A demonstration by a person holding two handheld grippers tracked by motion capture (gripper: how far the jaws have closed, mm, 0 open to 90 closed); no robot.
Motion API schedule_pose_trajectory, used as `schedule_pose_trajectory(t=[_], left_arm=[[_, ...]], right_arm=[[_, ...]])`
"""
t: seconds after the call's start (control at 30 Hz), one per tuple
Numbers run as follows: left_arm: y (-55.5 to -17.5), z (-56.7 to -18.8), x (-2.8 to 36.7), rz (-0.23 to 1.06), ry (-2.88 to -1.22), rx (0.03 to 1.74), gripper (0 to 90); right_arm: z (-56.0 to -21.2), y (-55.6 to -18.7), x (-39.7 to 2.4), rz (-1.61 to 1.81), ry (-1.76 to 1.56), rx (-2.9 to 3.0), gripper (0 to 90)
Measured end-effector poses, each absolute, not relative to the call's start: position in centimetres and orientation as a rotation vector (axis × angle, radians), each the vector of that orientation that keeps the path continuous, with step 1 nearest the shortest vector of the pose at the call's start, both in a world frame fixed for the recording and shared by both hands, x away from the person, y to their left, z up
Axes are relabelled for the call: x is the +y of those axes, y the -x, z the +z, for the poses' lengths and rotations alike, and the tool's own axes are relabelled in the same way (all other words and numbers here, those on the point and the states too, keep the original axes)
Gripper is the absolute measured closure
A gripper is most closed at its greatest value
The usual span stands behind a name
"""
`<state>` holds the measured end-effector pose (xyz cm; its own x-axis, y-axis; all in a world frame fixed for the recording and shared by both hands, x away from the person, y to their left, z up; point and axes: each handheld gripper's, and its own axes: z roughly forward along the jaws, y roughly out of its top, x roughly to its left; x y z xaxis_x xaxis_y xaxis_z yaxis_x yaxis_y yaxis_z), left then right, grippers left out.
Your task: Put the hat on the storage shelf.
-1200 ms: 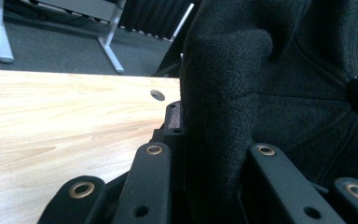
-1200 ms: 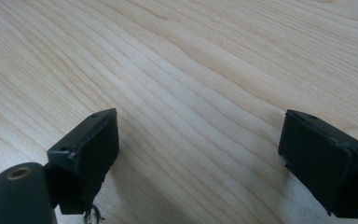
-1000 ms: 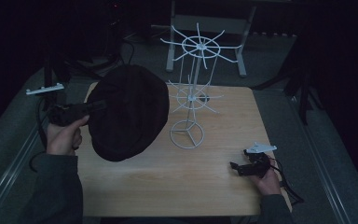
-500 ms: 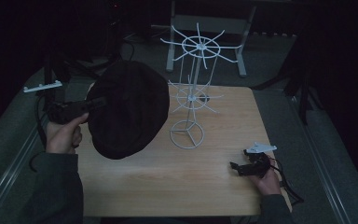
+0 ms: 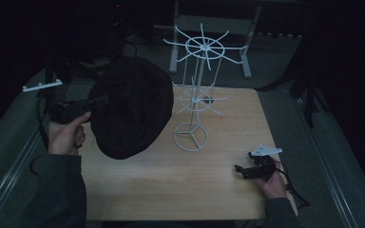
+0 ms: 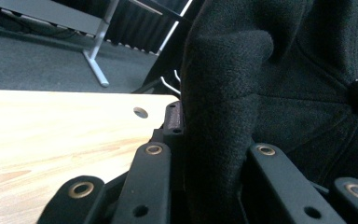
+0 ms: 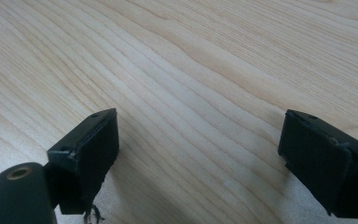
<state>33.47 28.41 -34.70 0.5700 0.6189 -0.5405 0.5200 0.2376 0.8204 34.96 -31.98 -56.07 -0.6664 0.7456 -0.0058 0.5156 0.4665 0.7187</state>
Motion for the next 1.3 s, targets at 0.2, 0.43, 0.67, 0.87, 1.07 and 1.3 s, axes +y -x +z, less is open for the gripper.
schedule_pose_trajectory(t=[0.2,0.43,0.67,0.87,1.07,1.3], left_arm=[[-33.6,-34.3,28.0,0.085,-1.409,1.043,78.0],[-33.6,-33.9,27.9,0.082,-1.403,1.039,77.9],[-33.6,-33.4,28.0,0.076,-1.389,1.033,77.9],[-33.5,-33.0,28.0,0.079,-1.384,1.028,77.9],[-33.5,-32.4,27.7,0.082,-1.381,1.014,77.9],[-33.8,-32.0,27.2,0.066,-1.361,0.999,77.9]], right_arm=[[-56.1,-35.0,-32.0,1.013,-1.070,2.400,12.1],[-56.1,-35.0,-32.0,1.014,-1.070,2.400,12.1],[-56.1,-35.0,-32.0,1.013,-1.070,2.400,12.1],[-56.1,-35.0,-32.0,1.013,-1.070,2.400,12.1],[-56.1,-35.0,-32.0,1.013,-1.070,2.400,12.1],[-56.1,-35.0,-32.0,1.014,-1.072,2.400,12.2]])
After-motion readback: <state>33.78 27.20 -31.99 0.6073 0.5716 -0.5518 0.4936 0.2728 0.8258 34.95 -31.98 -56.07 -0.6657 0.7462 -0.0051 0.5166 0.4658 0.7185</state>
